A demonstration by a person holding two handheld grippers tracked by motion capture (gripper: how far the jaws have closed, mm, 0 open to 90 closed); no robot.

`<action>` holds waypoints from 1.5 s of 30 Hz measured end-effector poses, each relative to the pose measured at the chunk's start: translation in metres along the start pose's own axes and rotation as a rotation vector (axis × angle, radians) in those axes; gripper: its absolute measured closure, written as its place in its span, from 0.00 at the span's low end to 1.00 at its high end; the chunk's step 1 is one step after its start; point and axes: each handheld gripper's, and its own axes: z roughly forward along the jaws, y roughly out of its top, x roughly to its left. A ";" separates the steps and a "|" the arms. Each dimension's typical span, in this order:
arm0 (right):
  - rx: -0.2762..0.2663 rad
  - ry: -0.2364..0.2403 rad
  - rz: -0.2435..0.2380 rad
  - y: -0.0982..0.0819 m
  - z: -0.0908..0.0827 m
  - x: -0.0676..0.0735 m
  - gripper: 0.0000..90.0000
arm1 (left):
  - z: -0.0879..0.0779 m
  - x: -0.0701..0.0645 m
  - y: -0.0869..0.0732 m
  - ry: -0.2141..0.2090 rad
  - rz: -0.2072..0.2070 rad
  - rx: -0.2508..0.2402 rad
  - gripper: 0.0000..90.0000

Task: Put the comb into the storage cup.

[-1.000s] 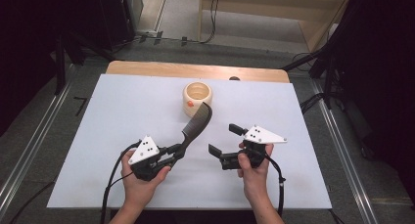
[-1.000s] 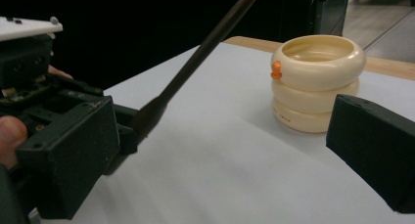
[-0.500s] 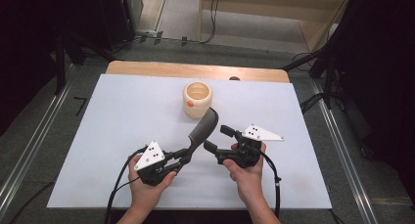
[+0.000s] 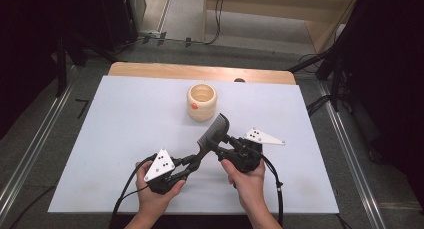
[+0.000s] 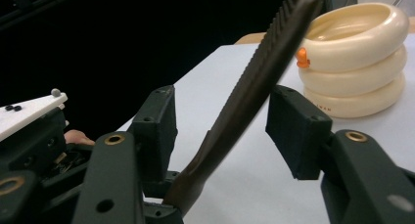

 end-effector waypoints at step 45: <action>-0.027 0.034 0.017 0.004 -0.019 0.003 0.92 | -0.033 0.042 -0.003 0.100 -0.115 -0.029 0.00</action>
